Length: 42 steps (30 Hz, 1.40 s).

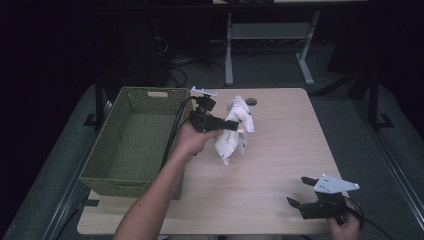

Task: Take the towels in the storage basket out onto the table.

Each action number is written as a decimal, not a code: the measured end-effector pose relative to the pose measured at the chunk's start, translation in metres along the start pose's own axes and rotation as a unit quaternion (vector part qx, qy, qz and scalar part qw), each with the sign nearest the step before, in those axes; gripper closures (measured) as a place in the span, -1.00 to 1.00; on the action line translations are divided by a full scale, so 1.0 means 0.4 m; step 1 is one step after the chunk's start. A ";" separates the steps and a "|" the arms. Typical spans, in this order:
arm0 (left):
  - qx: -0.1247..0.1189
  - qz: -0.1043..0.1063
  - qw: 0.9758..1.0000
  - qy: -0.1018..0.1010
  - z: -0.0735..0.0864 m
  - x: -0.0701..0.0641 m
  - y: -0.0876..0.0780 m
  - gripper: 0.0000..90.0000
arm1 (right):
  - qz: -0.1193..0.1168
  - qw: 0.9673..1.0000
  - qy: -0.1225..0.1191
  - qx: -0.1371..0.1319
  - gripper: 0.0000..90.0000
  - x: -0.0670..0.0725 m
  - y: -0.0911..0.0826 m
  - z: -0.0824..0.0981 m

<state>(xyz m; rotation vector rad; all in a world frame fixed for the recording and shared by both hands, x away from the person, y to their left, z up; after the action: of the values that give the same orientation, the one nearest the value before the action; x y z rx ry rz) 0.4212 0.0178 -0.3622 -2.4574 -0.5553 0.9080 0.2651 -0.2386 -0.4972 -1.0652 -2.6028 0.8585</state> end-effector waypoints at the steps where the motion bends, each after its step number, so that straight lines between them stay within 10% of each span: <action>1: 0.003 -0.002 1.000 -0.001 0.001 0.002 0.006 0.72 | 0.000 1.000 0.000 0.000 -0.69 -0.001 0.000 0.000; 23: 0.059 -0.065 0.996 -0.010 0.039 0.059 0.181 0.70 | 0.000 1.000 -0.001 -0.006 -0.69 -0.006 -0.009 0.001; 42: 0.093 -0.079 0.992 -0.026 0.086 0.086 0.303 0.55 | 0.001 1.000 0.001 -0.011 -0.69 -0.011 -0.013 0.002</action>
<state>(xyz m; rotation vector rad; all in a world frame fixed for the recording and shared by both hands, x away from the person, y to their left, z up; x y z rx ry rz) 0.4471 -0.0537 -0.4683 -2.1954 -0.6438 0.9177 0.2651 -0.2451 -0.4946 -1.0736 -2.6157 0.8320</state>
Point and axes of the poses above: each handheld gripper's, and its own axes: y roughly forward along the jaws, z roughly out of its underside, x roughly to its left, the point moved 7 cm from there along y, roughly forward along the jaws, and after that the axes turned 2 degrees about -y, right-handed, at the moved point
